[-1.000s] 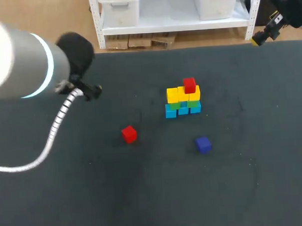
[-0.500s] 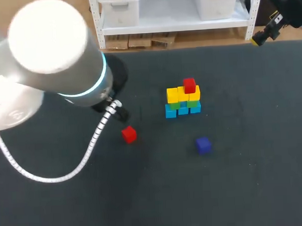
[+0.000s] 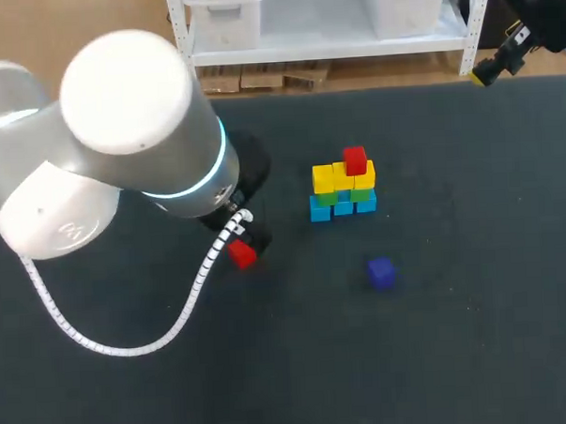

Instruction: Place the blue cubes, place green cubes on the blue cubes, place the yellow cubes on the green cubes, then place the red cubes on the yellow cubes, and place purple cube on the red cubes.

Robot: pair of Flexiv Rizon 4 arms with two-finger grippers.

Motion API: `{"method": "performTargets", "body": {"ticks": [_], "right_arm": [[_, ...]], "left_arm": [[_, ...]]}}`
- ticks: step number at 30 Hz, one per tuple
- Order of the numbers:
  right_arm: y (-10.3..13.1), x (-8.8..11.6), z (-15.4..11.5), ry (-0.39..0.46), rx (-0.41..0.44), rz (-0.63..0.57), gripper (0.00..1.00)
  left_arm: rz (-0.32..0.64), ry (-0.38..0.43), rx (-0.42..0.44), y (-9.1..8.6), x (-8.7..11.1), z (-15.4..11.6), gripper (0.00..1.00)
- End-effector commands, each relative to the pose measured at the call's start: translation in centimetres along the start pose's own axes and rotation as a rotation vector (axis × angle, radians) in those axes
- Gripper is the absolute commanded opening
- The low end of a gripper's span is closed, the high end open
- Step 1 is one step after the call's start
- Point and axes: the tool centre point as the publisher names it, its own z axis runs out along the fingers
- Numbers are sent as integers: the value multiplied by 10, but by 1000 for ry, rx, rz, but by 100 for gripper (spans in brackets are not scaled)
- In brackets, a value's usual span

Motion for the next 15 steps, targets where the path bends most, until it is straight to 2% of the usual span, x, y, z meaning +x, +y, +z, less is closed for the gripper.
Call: {"method": "performTargets", "body": {"ticks": [1, 8, 15], "right_arm": [[1, 0, 0, 0, 4, 1, 100], [1, 0, 0, 0, 4, 1, 100], [1, 0, 0, 0, 4, 1, 100]], "left_arm": [[44, -5, 86, 5, 6, 5, 100], [100, 57, 195, 1, 10, 13, 100], [175, 107, 233, -4, 10, 24, 100]]}}
